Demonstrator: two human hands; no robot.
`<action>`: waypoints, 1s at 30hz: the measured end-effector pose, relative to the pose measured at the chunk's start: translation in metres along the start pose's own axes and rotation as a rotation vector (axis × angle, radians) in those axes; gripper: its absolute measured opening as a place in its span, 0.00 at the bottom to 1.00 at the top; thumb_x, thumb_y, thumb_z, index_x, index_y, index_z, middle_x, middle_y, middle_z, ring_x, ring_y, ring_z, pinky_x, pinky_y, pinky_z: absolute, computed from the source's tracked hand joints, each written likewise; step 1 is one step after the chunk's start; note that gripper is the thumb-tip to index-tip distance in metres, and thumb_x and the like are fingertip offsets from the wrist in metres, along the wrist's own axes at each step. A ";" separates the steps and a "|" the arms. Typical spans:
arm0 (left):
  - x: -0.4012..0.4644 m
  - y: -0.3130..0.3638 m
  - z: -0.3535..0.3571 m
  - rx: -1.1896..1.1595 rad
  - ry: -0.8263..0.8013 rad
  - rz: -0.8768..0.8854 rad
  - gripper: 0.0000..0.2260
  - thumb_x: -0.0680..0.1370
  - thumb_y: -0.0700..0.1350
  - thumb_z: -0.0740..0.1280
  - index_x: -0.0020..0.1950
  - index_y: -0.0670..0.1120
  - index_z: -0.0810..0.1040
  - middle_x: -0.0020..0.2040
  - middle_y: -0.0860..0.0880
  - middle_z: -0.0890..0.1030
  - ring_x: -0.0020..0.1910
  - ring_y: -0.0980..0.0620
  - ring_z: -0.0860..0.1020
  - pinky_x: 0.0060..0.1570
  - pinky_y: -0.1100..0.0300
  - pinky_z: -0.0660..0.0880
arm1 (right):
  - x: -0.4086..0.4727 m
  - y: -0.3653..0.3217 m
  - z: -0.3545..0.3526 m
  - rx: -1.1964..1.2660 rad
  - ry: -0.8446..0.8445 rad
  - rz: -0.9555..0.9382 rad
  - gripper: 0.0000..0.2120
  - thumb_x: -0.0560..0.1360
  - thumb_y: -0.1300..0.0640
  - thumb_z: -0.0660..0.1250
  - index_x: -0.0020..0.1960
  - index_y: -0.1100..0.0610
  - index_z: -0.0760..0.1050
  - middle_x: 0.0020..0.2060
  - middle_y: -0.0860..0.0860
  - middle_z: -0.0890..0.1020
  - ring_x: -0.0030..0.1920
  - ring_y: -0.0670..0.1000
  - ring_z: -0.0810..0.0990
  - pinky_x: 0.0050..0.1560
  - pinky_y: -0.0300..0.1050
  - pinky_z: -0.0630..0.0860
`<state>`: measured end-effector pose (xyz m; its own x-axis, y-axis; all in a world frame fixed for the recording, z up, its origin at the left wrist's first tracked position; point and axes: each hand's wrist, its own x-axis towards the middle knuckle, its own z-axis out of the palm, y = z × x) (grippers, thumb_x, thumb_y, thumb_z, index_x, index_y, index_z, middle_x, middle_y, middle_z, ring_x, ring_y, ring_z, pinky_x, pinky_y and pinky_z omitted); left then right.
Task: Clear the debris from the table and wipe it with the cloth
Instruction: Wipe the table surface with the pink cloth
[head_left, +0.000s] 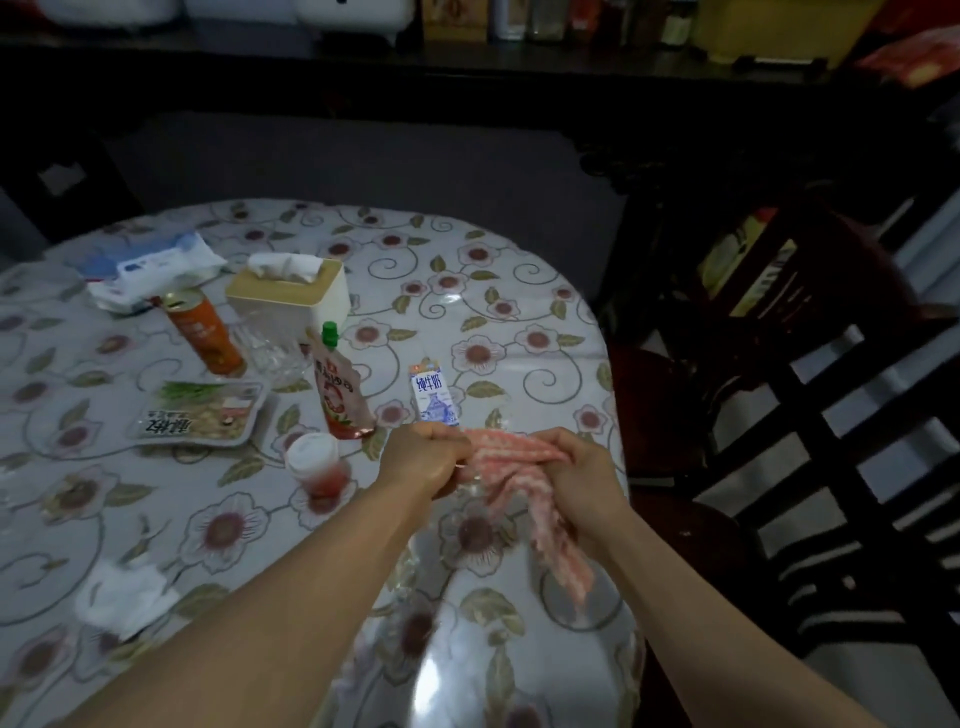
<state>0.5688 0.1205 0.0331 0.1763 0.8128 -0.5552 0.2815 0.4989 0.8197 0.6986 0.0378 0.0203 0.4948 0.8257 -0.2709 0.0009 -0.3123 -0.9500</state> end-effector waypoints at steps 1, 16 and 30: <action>0.006 0.001 -0.002 -0.003 0.015 -0.004 0.03 0.75 0.36 0.68 0.43 0.42 0.77 0.35 0.45 0.79 0.19 0.57 0.74 0.20 0.68 0.69 | 0.007 0.001 -0.001 0.006 0.013 0.006 0.15 0.72 0.74 0.58 0.39 0.59 0.78 0.36 0.57 0.81 0.40 0.52 0.78 0.41 0.39 0.76; 0.109 0.003 0.023 0.346 0.260 0.057 0.26 0.72 0.45 0.72 0.65 0.41 0.66 0.64 0.40 0.74 0.60 0.42 0.75 0.50 0.56 0.71 | 0.132 -0.002 -0.029 -0.037 0.122 -0.058 0.15 0.73 0.75 0.55 0.50 0.67 0.78 0.39 0.57 0.81 0.40 0.52 0.80 0.35 0.33 0.78; 0.204 -0.008 0.048 0.597 0.505 -0.121 0.38 0.70 0.53 0.73 0.71 0.40 0.57 0.69 0.39 0.63 0.68 0.39 0.65 0.62 0.48 0.68 | 0.282 0.069 0.014 -0.771 -0.088 -0.325 0.16 0.73 0.61 0.62 0.58 0.50 0.78 0.62 0.58 0.72 0.62 0.61 0.69 0.63 0.52 0.66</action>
<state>0.6479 0.2676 -0.0931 -0.2970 0.8726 -0.3877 0.7554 0.4631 0.4637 0.8264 0.2559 -0.1236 0.2980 0.9536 -0.0440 0.7407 -0.2600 -0.6195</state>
